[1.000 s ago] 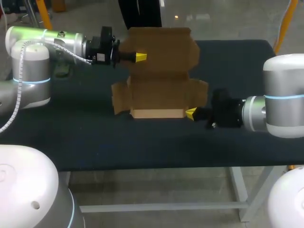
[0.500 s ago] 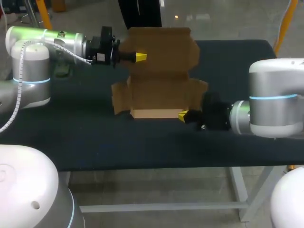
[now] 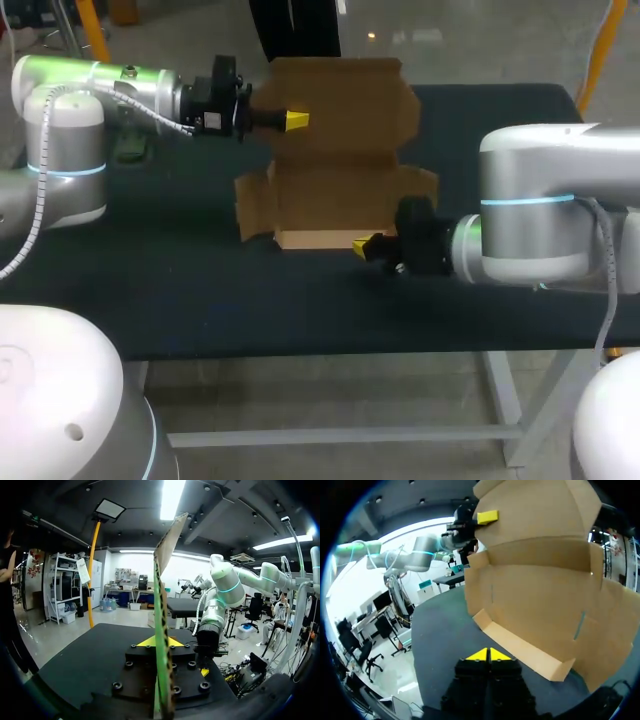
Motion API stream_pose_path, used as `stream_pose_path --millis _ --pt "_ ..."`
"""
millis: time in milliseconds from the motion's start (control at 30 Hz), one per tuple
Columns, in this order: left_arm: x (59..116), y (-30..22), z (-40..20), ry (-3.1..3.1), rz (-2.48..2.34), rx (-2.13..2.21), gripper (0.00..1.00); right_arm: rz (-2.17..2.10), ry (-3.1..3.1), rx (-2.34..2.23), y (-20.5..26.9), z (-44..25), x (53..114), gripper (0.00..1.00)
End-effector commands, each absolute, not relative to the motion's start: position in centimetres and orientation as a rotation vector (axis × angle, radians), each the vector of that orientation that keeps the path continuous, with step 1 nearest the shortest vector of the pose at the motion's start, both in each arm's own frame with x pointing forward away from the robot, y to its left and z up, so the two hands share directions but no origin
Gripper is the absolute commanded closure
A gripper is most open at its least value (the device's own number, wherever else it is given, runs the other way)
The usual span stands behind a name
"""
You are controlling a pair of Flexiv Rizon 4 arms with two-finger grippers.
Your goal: Assemble the packaging by folding the flat box into shape, placing the metal phone stand inside, and closing the box properly
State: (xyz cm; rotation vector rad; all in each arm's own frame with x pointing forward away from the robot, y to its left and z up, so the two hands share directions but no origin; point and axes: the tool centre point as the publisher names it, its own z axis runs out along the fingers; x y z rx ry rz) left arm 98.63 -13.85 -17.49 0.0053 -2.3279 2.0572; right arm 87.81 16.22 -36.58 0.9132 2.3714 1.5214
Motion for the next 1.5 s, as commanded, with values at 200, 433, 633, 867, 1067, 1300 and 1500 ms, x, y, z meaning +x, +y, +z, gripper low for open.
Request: stream_pose_path --millis 200,433,633,867,1067,1300,1500 --pt "98.7 -13.7 -17.6 -2.325 2.055 -0.001 1.00 1.496 2.338 0.929 18.4 -39.3 89.6 1.00" --pt "98.7 -13.7 -17.6 -2.325 2.055 -0.001 1.00 1.513 2.319 0.931 18.7 -40.2 90.6 1.00" --pt "98.7 -13.7 -17.6 -2.325 2.055 -0.001 1.00 1.506 2.316 0.929 19.0 -40.6 91.5 1.00" --pt "98.7 -13.7 -17.6 -2.325 2.055 -0.001 1.00 1.490 2.322 0.931 19.4 -41.1 92.4 1.00" --pt "98.7 -13.7 -17.6 -2.325 2.055 -0.001 1.00 1.474 2.337 0.932 20.0 -41.6 93.2 1.00" --pt "98.7 -13.7 -17.6 -2.325 2.055 -0.001 1.00 1.453 2.343 0.940 20.4 -42.1 93.9 1.00" --pt "98.7 -13.7 -17.6 -2.325 2.055 -0.001 1.00 1.453 2.342 0.949 20.5 -42.4 94.3 1.00"
